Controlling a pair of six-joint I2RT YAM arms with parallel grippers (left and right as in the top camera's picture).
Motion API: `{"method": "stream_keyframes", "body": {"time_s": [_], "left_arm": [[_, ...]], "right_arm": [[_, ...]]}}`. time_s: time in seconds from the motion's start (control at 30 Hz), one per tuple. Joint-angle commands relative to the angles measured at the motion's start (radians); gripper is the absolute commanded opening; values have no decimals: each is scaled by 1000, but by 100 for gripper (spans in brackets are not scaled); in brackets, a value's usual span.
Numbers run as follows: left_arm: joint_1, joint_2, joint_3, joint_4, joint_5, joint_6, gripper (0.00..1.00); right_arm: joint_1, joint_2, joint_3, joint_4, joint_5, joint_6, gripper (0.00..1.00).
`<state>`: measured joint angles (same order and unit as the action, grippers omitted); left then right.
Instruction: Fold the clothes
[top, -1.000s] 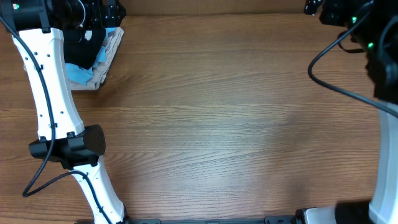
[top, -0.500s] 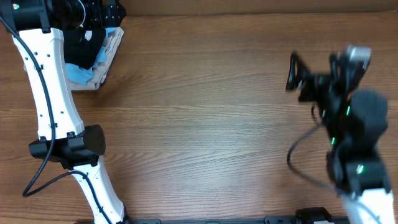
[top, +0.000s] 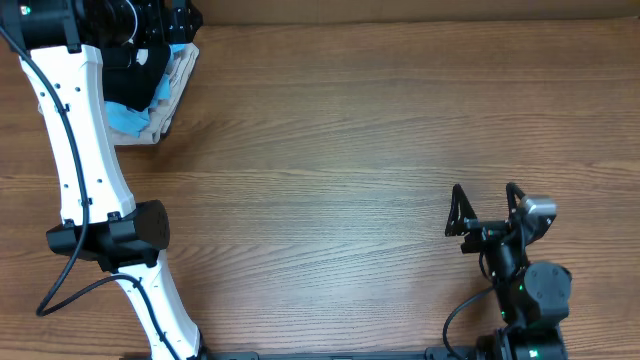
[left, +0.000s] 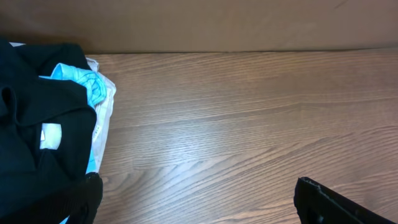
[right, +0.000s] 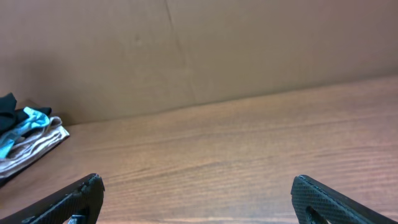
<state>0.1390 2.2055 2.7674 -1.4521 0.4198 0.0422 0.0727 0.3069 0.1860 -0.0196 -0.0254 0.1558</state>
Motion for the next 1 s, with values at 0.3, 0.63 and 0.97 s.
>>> {"method": "stream_keyframes", "body": {"time_s": [0.3, 0.63, 0.97], "left_arm": [[2, 0, 0, -3, 15, -13, 100], [2, 0, 0, -3, 15, -13, 100], [2, 0, 0, -3, 15, -13, 100]], "right_arm": [[-3, -264, -178, -11, 14, 2, 100], [-3, -305, -178, -63, 13, 1, 100], [-3, -304, -178, -63, 13, 1, 100]]}}
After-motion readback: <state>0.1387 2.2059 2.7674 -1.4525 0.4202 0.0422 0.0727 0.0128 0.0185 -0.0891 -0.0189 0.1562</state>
